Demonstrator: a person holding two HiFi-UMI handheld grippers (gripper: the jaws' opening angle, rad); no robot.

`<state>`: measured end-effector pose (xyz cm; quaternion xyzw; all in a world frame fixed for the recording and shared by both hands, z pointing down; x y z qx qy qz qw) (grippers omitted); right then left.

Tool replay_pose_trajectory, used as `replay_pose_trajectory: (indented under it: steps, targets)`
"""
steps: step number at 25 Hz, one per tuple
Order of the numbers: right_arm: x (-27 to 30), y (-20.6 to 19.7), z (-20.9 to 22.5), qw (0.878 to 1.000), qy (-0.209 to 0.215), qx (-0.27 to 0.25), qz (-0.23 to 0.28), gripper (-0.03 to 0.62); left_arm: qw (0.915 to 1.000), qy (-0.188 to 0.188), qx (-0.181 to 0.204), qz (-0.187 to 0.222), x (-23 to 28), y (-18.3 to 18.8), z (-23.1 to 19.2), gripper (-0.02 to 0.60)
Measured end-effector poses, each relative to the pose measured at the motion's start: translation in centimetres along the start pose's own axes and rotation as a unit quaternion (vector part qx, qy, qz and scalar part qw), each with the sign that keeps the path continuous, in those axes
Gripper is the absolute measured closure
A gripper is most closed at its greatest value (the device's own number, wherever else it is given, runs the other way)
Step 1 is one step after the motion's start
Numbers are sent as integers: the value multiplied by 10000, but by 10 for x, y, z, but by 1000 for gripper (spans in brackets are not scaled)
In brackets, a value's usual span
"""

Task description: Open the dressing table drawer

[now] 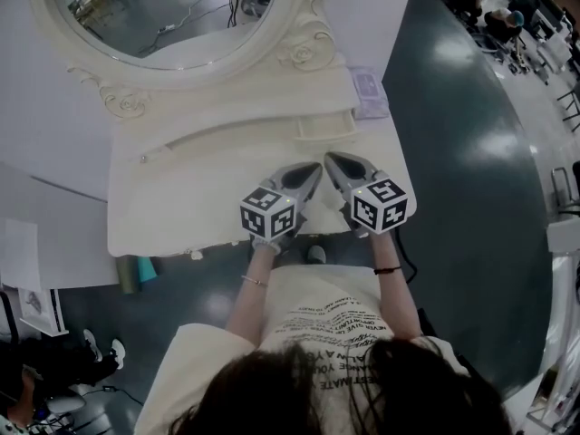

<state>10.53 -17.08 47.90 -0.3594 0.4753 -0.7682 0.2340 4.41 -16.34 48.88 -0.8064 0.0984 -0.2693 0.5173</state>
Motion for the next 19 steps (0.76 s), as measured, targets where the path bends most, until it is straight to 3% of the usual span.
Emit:
replay_pose_trajectory:
  steps: [19]
  targets:
    - [4,3,-5,9998,157,-77,90,591,9997,160,25,171,-14,6,-7,581]
Point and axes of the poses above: the fingertips, and each gripper's own axes: x forward along the fingers, z to its right, y out of its top, the point moved 3 cm from there along -x, backward along the fingers, and after that the axes turned 7 degrees about -z, right-handed, at the moved point
